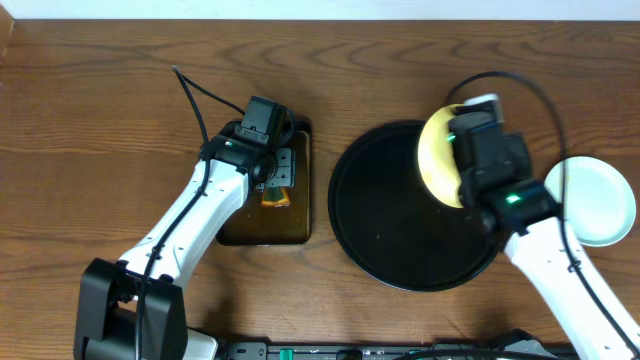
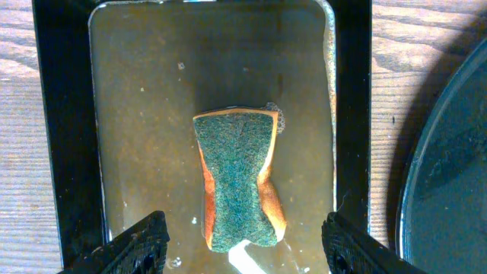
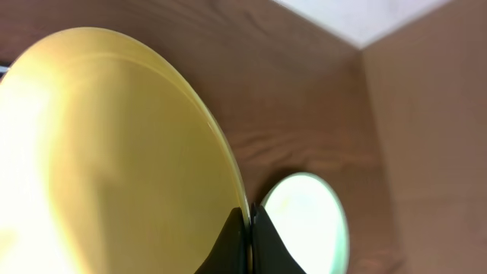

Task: Clean dirty plates on tray and stack at the side
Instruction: 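Lift the yellow plate with the right gripper and carry it right, then set the yellow plate on the right plate stack and release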

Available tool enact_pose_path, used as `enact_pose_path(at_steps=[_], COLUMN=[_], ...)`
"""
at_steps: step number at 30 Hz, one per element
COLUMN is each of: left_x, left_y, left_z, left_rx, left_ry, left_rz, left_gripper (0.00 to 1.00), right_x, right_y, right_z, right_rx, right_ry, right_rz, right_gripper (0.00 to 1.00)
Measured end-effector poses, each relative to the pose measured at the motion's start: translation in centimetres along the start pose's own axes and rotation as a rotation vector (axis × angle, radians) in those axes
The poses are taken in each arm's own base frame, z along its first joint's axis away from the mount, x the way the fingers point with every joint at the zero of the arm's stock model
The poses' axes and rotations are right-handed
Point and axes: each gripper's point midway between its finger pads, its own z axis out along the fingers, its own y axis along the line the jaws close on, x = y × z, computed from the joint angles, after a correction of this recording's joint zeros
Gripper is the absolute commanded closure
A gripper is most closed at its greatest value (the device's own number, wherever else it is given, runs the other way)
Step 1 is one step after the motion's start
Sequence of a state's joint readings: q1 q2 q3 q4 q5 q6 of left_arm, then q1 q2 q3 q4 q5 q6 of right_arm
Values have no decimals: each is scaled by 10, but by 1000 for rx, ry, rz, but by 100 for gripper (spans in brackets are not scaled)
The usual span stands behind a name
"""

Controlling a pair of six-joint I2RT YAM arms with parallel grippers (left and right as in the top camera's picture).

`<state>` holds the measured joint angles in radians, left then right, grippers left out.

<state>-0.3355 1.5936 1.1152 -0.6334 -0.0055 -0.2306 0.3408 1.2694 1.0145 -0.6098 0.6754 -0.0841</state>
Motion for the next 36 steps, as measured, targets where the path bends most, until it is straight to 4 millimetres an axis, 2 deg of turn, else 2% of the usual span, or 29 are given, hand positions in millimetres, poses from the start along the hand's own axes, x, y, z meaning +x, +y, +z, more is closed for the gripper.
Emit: enact_pose_path(at_steps=[8, 14, 22, 28, 29, 31, 33, 36], left_x=[0, 1, 2, 2, 2, 2, 2, 2], left_y=[0, 0, 0, 1, 0, 0, 1, 1], left_z=[0, 0, 0, 0, 0, 0, 0, 0], left_rx=[-1, -1, -2, -2, -2, -2, -2, -3], left_ry=[2, 3, 6, 7, 7, 7, 7, 9], left_rz=[0, 0, 0, 0, 0, 0, 0, 1], left_gripper=[34, 34, 34, 34, 34, 34, 34, 34], right_x=[40, 80, 147, 185, 189, 194, 194, 185], right_y=[-36, -86, -152, -175, -176, -176, -173, -165], right_z=[51, 81, 103, 114, 116, 120, 124, 130], right_rx=[-41, -6, 94, 146, 145, 138, 121, 51], right_ry=[172, 271, 378, 433, 436, 447, 448, 418], right_rz=[298, 544, 846, 991, 1006, 1032, 1046, 1064], right_gripper=[99, 99, 99, 99, 95, 66, 59, 50])
